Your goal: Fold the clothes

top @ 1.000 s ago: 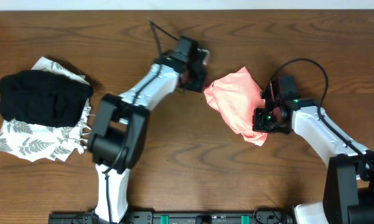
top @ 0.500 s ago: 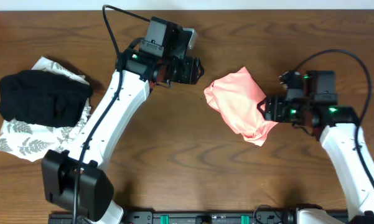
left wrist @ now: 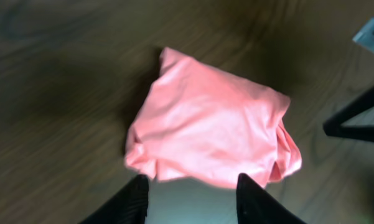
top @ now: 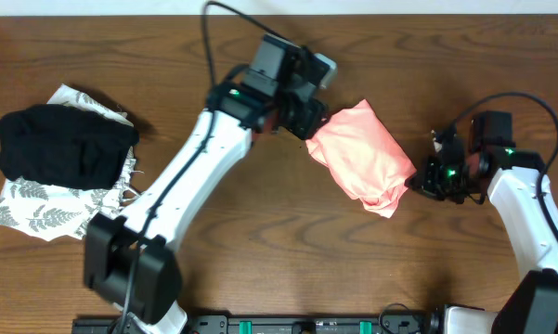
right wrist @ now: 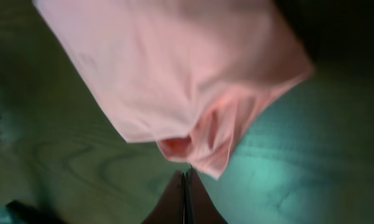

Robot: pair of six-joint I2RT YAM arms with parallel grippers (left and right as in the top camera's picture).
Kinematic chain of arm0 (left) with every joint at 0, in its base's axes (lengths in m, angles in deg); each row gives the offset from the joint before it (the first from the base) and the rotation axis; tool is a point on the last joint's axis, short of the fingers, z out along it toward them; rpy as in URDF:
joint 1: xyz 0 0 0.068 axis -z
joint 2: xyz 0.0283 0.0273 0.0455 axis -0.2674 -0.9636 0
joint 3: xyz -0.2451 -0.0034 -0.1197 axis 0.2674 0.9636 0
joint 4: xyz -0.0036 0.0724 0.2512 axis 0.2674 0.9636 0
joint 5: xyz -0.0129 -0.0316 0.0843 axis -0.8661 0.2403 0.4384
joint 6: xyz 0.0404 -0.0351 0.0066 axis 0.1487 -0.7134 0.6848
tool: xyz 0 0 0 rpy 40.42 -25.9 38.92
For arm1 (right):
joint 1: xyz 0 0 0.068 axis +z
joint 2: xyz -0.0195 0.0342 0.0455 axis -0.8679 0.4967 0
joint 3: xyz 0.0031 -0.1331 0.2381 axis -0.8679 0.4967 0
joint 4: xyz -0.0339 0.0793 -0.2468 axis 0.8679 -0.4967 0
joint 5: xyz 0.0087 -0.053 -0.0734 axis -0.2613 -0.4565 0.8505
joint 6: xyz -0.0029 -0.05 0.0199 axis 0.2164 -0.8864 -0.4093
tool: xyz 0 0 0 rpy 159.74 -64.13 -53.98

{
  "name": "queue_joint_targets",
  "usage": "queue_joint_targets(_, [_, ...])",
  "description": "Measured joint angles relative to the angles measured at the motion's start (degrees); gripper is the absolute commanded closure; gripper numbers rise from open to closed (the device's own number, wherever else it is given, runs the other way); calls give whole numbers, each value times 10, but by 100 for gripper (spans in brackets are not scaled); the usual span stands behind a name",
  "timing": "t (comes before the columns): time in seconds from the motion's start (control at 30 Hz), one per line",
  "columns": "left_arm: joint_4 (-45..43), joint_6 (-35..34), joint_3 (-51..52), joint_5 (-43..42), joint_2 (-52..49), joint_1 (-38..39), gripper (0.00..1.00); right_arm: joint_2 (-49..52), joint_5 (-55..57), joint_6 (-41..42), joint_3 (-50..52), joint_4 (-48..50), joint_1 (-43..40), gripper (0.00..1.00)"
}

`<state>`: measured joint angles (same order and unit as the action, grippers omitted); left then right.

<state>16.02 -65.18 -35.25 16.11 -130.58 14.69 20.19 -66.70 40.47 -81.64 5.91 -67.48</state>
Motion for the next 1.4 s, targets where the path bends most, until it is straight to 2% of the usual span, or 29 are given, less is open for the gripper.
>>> queue_joint_targets(0.07, [-29,19,0,6,-36,12,76,9,5,16,0,-9,8,99])
queue_joint_targets(0.2, [-94,36,0,12,-115,19,85,22,31,66,0,-11,31,99])
queue_joint_targets(0.4, [-181,47,0,22,-199,17,89,24,105,169,13,-4,74,99])
queue_joint_targets(0.53, [-183,47,0,22,-211,17,89,24,134,217,43,42,100,99])
queue_joint_targets(0.67, [-135,45,0,22,-211,17,91,30,158,257,78,90,109,99])
queue_joint_targets(0.8, [-47,43,0,22,-211,17,91,48,201,289,120,135,109,99])
queue_joint_targets(1.0, [67,19,-1,20,-211,17,91,55,247,302,122,197,109,99])
queue_joint_targets(1.17, [154,-15,-2,-17,-211,17,92,70,255,268,122,302,99,99])
queue_joint_targets(1.4, [231,-39,-2,-129,-211,17,91,73,183,202,122,436,86,99])
